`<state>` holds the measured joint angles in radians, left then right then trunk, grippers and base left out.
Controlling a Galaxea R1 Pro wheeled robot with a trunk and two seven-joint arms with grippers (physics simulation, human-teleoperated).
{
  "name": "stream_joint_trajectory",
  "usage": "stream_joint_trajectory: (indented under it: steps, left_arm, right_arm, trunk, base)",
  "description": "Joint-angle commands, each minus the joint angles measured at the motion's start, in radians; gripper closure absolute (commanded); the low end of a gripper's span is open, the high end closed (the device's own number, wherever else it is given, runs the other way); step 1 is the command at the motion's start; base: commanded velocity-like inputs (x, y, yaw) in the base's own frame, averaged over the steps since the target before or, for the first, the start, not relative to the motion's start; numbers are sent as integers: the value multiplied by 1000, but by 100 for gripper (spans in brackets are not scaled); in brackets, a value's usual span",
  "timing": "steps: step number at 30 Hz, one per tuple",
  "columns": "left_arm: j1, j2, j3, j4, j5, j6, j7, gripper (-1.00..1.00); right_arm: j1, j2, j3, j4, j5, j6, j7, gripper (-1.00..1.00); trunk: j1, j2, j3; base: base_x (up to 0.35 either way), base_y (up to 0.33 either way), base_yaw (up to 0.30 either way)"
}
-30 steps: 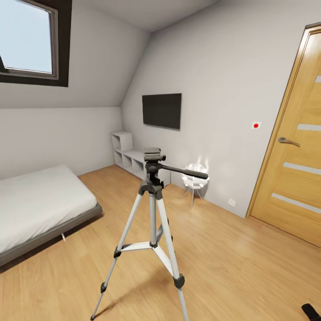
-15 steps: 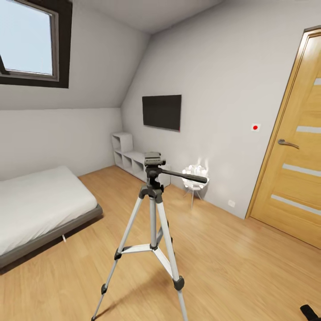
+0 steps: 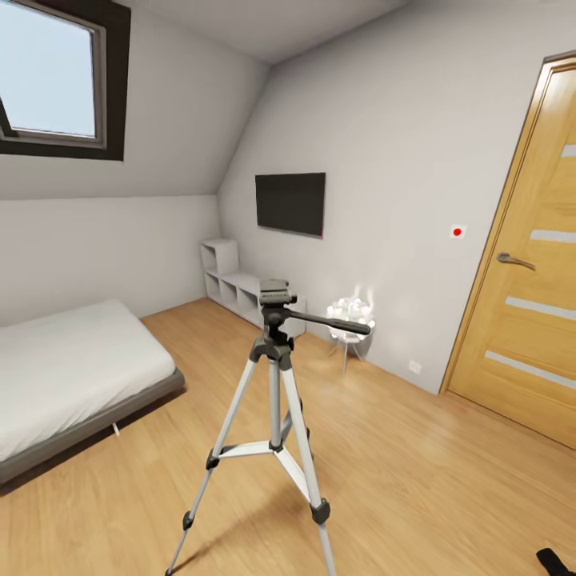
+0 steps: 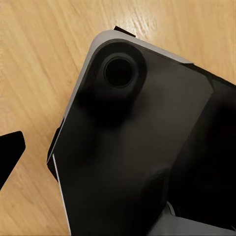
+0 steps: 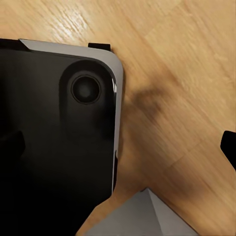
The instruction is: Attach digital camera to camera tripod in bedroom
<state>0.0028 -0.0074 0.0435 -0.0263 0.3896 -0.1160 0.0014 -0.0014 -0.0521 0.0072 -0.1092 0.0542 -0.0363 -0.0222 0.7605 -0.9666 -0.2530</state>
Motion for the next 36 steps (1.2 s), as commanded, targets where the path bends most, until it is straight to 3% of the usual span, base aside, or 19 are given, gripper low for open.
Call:
stream_joint_trajectory:
  steps: [1, 36]
  left_arm:
    - [0, 0, 4, -1, 2, -1, 0, -100]
    - [0, 0, 4, -1, 2, -1, 2, -100]
  right_arm:
    - [0, 0, 0, 0, 6, -2, -2, -100]
    - [0, 0, 0, 0, 6, -2, -2, -100]
  trunk:
    - [-4, 7, 2]
    - [-138, 252, 112]
  base:
    - [0, 0, 0]
    - [0, 0, 0]
